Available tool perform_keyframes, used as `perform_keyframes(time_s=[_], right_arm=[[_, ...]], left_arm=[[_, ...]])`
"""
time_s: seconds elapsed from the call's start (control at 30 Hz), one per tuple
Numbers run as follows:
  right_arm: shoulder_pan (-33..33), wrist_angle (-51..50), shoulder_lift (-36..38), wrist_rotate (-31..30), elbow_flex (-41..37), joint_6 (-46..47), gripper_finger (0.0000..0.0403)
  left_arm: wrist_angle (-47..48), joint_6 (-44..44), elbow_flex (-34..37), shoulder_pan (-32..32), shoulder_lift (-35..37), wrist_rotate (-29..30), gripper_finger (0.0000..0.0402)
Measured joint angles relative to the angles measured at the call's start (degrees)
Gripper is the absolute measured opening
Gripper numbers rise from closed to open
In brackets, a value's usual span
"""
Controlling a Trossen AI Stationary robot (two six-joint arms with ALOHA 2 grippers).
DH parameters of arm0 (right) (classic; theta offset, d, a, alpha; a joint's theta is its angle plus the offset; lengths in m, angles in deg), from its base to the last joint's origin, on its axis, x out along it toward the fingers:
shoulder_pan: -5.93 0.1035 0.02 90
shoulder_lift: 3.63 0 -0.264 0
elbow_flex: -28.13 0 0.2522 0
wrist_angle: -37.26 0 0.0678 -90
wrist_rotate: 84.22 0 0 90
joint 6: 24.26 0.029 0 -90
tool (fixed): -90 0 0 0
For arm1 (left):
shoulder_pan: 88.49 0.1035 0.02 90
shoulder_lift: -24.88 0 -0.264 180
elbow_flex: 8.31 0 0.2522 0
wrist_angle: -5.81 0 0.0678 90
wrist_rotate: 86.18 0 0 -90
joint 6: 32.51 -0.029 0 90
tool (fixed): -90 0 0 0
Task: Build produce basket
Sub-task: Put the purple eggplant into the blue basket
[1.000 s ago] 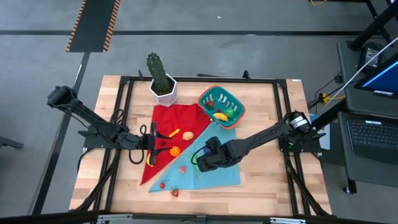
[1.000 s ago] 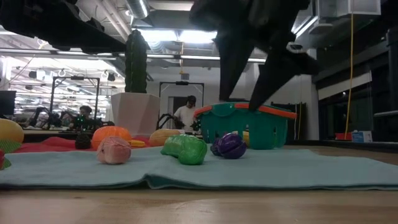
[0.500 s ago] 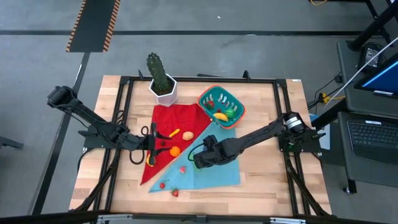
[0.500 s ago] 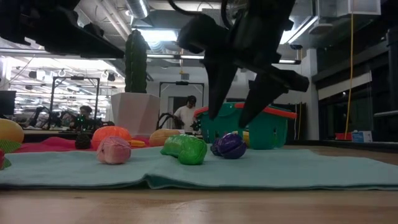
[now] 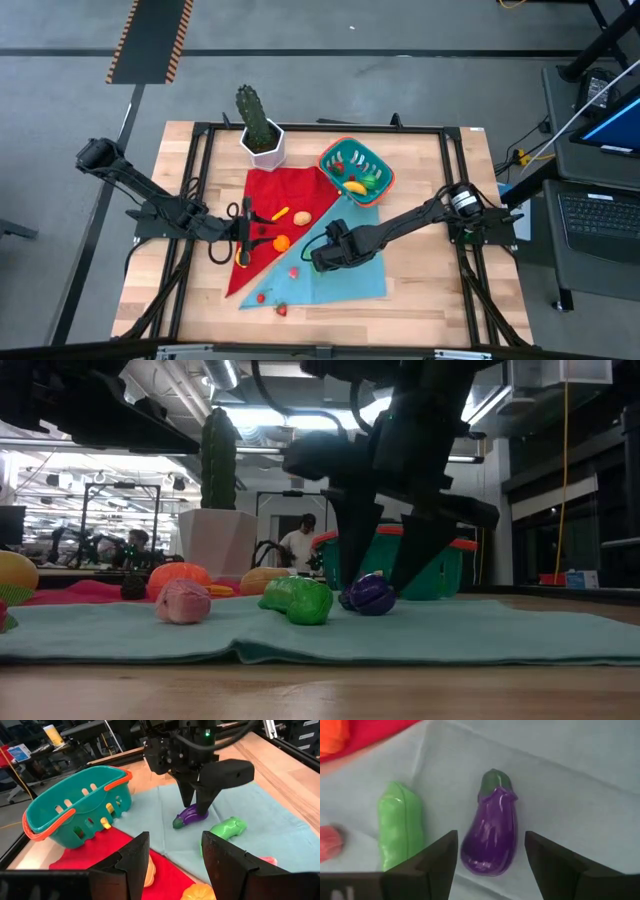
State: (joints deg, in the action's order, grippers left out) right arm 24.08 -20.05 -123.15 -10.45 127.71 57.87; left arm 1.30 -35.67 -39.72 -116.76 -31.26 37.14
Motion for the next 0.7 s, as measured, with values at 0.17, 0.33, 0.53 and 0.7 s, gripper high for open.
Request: perform_keyframes(time_s=[0.17, 0.33, 0.53, 0.7], right_arm=[[0.0, 0.1, -0.2, 0.0, 0.0, -0.2, 0.0232], [0.0, 0.1, -0.3, 0.0, 0.0, -0.3, 0.0232], [0.0, 0.7, -1.5, 0.0, 0.0, -0.3, 0.0232], [0.0, 0.8, -2.1, 0.0, 0.0, -0.3, 0.0232]], left_arm=[[0.0, 0.0, 0.0, 0.0, 0.0, 0.0, 0.0173], [0.1, 0.0, 0.0, 0.0, 0.0, 0.0, 0.0173], [0.1, 0.0, 0.0, 0.0, 0.0, 0.0, 0.0173], [0.3, 0.0, 0.0, 0.0, 0.0, 0.0, 0.0173]])
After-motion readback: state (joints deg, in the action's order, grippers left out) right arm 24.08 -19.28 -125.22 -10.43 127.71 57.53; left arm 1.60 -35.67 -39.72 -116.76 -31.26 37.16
